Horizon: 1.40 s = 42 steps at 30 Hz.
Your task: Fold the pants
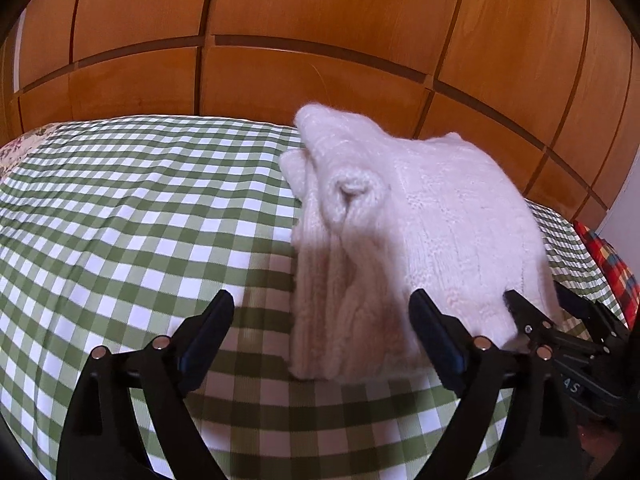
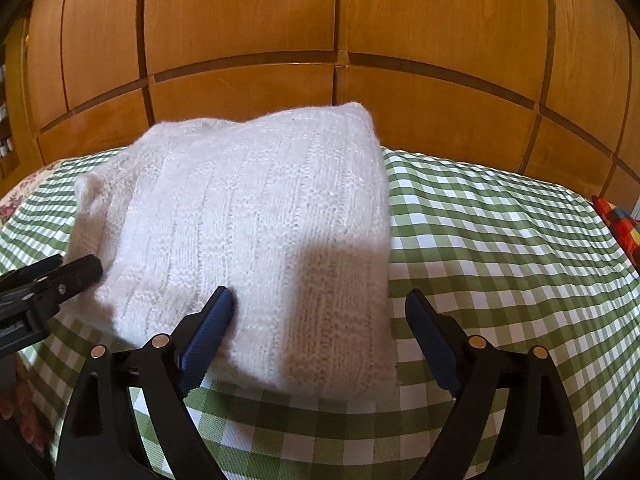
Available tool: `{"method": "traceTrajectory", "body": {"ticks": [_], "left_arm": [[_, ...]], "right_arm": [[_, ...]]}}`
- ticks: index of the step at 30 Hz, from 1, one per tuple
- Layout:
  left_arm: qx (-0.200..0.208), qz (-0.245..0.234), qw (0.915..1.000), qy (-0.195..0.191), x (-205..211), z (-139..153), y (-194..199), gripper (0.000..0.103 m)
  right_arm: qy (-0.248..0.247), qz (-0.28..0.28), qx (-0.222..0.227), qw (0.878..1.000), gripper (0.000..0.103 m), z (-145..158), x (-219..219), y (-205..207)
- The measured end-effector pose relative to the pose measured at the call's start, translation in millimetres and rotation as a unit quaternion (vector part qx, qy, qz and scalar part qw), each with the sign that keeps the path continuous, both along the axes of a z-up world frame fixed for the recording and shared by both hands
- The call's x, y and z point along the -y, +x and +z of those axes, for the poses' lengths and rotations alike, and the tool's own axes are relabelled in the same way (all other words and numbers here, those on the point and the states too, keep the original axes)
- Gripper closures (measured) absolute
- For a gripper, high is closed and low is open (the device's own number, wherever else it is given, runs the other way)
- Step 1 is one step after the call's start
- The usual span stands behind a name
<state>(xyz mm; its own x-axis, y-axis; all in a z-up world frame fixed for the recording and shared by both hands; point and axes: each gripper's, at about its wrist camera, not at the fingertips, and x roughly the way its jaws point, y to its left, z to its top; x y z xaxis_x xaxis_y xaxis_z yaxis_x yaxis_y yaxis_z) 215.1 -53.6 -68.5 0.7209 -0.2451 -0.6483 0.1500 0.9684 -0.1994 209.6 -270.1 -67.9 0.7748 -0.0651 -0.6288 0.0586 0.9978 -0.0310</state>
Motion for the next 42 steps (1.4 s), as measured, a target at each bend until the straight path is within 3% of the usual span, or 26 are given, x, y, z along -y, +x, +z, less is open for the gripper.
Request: {"method": "traceTrajectory", "body": {"ticks": [5, 8, 14, 24, 30, 42], "left_arm": [[0.012, 0.01, 0.9999, 0.002, -2.6, 8.0, -18.6, 0.002], [0.03, 0.005, 0.9995, 0.008, -1.2, 15.3, -34.0, 0.002], [0.062, 0.024, 0.9943, 0.083, 10.9, 27.5, -67.3, 0.002], [0.061, 0.059, 0.9903, 0.11, 4.2, 39.0, -105.8, 0.002], [0.066, 0.085, 0.9807, 0.163, 4.7, 45.2, -122.8, 0.002], [0.058, 0.095, 0.9845, 0.135, -11.7, 59.5, -153.1, 0.002]], "right_arm": [[0.008, -0.007, 0.001, 1.0, 0.009, 3.0, 4.7, -2.7], [0.024, -0.009, 0.001, 1.0, 0.008, 6.7, 10.0, -9.5], [0.035, -0.02, -0.004, 0.999, 0.006, 13.5, 11.0, -34.2], [0.049, -0.025, -0.014, 0.998, 0.004, 21.8, 3.9, -78.2], [0.057, -0.024, -0.011, 0.998, 0.004, 28.1, -1.4, -102.6], [0.06, -0.025, 0.018, 0.998, 0.004, 48.4, -17.3, -146.5]]}}
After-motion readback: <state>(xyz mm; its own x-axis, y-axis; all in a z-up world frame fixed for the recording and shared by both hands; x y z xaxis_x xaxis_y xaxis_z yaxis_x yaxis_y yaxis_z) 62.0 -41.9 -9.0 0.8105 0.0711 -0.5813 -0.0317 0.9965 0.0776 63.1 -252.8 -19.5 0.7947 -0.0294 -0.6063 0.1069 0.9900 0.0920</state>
